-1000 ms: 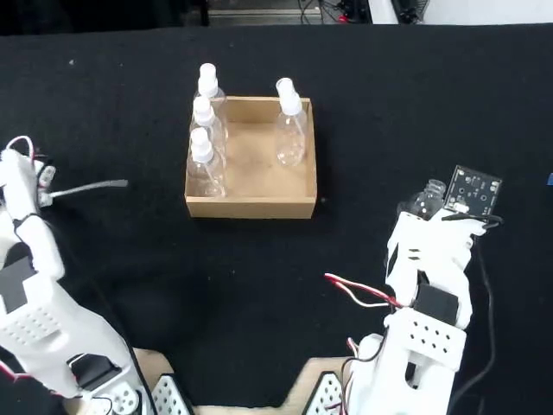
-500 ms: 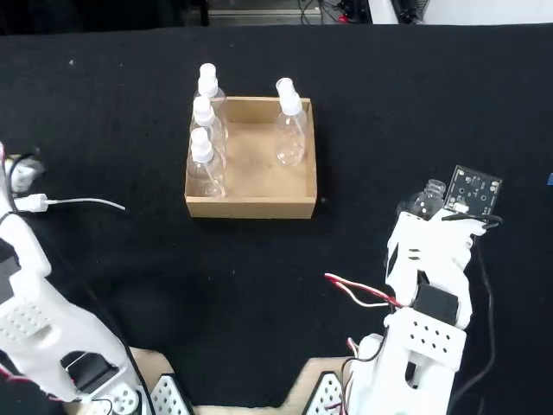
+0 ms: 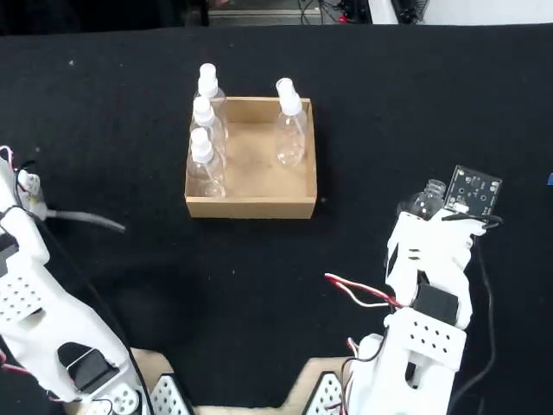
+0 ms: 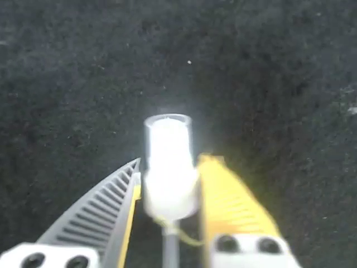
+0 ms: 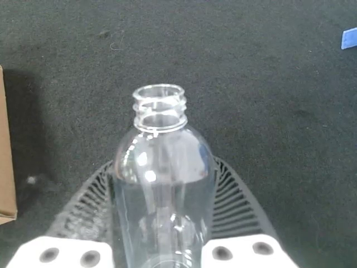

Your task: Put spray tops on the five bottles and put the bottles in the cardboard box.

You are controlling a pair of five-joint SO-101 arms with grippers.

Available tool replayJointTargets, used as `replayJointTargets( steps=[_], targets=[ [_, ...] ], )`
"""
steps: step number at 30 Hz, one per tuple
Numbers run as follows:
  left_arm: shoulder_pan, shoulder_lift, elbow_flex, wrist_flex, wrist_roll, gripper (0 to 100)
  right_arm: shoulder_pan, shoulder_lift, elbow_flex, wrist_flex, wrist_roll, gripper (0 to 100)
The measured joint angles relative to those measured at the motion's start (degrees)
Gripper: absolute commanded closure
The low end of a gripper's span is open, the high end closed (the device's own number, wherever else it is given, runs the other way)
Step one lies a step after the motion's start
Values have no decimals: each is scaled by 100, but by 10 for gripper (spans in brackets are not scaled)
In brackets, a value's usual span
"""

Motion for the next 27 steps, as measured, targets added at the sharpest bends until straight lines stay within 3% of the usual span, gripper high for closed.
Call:
replayJointTargets(
  steps=[3, 6, 14, 20, 27],
  targets=[
    [0, 9, -105, 501, -18, 961, 0, 0, 0, 0, 0, 988],
    [70, 44, -536, 993, -510, 961, 0, 0, 0, 0, 0, 988],
    [141, 44, -2057, 1952, -3121, 961, 0, 0, 0, 0, 0, 988],
    [202, -132, -3771, 3270, -3385, 961, 0, 0, 0, 0, 0, 988],
    [466, -949, -4360, 3464, -3393, 961, -229, -9, -123, 378, 0, 988]
  ],
)
